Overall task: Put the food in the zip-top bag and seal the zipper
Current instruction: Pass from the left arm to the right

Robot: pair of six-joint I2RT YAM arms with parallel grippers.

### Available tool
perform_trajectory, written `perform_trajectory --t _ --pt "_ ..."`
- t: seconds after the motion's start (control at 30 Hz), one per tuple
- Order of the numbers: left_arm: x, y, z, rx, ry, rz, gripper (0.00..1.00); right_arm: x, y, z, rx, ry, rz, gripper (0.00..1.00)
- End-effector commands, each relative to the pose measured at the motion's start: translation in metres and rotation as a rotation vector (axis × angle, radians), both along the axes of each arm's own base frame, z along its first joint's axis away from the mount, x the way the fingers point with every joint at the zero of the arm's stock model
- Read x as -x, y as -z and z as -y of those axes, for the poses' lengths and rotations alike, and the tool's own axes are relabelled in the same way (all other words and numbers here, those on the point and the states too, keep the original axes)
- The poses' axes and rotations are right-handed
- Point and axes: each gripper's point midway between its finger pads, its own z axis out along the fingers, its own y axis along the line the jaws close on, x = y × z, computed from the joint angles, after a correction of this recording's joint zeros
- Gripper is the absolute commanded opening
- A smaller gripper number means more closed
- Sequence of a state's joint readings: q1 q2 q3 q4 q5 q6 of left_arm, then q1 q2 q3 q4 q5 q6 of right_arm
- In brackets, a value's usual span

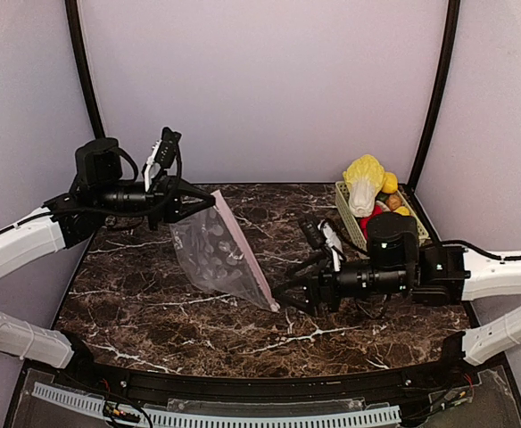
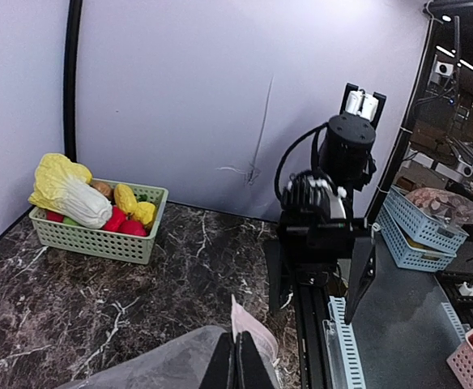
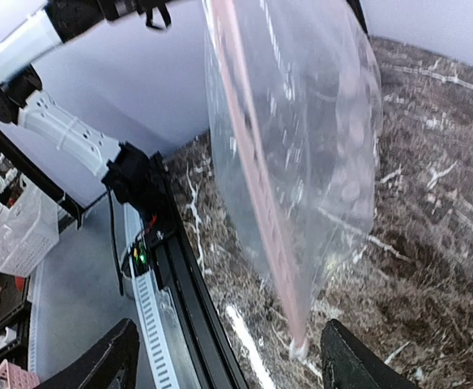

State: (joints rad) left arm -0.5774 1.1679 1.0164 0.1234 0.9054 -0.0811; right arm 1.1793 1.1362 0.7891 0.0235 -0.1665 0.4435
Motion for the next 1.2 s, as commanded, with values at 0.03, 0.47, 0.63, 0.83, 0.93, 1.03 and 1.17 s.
perform_trajectory --t 0.03,0.47,0.63,0.83,0.93,1.03,1.17 --pt "0.026 0.007 0.018 -0.032 0.127 -0.005 0.01 -0.014 -0.024 0.012 0.009 0.091 0.082 0.67" --pt "0.037 0.024 0.035 -0.074 0.189 -0.046 0.01 -0.007 -0.02 -0.024 0.059 0.036 0.069 0.43" --pt "0.038 0.024 0.035 -0.072 0.194 -0.044 0.01 -0.011 -0.021 -0.031 0.039 0.048 0.069 0.38" --pt "0.039 0.023 0.035 -0.073 0.197 -0.044 0.01 -0.016 -0.023 -0.032 0.031 0.072 0.081 0.3" --pt "0.039 0.023 0.035 -0.072 0.195 -0.043 0.01 -0.016 -0.022 -0.035 0.035 0.065 0.081 0.28" --pt "0.039 0.024 0.035 -0.074 0.195 -0.045 0.01 -0.015 -0.021 -0.039 0.037 0.052 0.078 0.26" --pt "0.04 0.024 0.035 -0.076 0.196 -0.048 0.01 -0.015 -0.022 -0.042 0.031 0.049 0.08 0.23"
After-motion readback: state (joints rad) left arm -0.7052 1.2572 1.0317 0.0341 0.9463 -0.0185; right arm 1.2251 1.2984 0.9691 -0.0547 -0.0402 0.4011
